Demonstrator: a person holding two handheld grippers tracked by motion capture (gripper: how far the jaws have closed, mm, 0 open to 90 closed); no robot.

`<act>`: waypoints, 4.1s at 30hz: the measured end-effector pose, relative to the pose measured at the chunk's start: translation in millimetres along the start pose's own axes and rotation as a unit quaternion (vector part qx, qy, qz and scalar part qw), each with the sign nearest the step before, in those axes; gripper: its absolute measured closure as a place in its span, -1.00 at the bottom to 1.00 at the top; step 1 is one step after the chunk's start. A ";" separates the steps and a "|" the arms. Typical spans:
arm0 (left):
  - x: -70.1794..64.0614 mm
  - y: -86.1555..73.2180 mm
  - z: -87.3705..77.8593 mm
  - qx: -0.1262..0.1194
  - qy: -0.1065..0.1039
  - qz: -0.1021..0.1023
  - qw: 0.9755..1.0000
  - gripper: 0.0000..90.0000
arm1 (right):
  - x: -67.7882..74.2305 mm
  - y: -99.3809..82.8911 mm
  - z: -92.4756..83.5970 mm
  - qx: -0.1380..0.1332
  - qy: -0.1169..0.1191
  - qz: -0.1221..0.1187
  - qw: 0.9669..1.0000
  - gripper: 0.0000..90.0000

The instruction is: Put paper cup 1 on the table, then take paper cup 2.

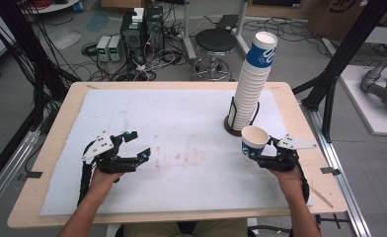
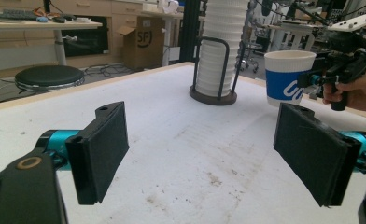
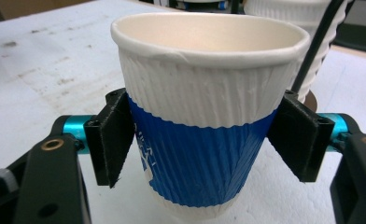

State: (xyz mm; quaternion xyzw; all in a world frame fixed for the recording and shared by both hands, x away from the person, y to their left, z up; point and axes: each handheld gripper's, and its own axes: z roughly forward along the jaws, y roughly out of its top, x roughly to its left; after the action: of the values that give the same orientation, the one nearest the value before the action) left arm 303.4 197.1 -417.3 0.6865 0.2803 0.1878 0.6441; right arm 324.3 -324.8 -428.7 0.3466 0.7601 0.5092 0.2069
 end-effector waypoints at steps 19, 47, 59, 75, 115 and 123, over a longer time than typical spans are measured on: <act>0.9 -0.3 -0.3 0.001 0.002 -0.002 1.000 -0.60 | -5.5 -14.6 -3.4 0.060 -0.011 0.003 0.998 -0.54; 2.5 2.5 -1.8 -0.006 0.005 -0.013 1.000 -0.61 | 14.2 4.2 -67.7 0.022 -0.005 0.008 1.000 -0.55; 2.9 6.0 -5.1 -0.010 0.002 -0.016 1.000 -0.64 | 29.5 34.6 -41.8 0.004 0.025 -0.007 1.000 -0.55; 9.1 9.9 -18.9 -0.021 0.010 -0.015 1.000 -0.63 | 43.0 52.0 -20.7 -0.007 0.045 -0.021 0.999 -0.55; 9.7 6.6 -17.8 -0.016 0.003 -0.022 1.000 -0.63 | 40.7 129.9 -26.6 -0.016 0.051 -0.026 0.998 -0.55; 10.2 6.5 -17.9 -0.016 0.002 -0.024 1.000 -0.63 | 34.5 159.1 -28.5 -0.020 0.041 -0.029 0.999 -0.55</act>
State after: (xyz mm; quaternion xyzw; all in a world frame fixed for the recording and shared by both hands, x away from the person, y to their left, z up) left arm 301.1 217.4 -410.2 0.6688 0.2947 0.1778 0.6590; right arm 332.3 -279.0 -270.1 0.2992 0.7676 0.5314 0.1974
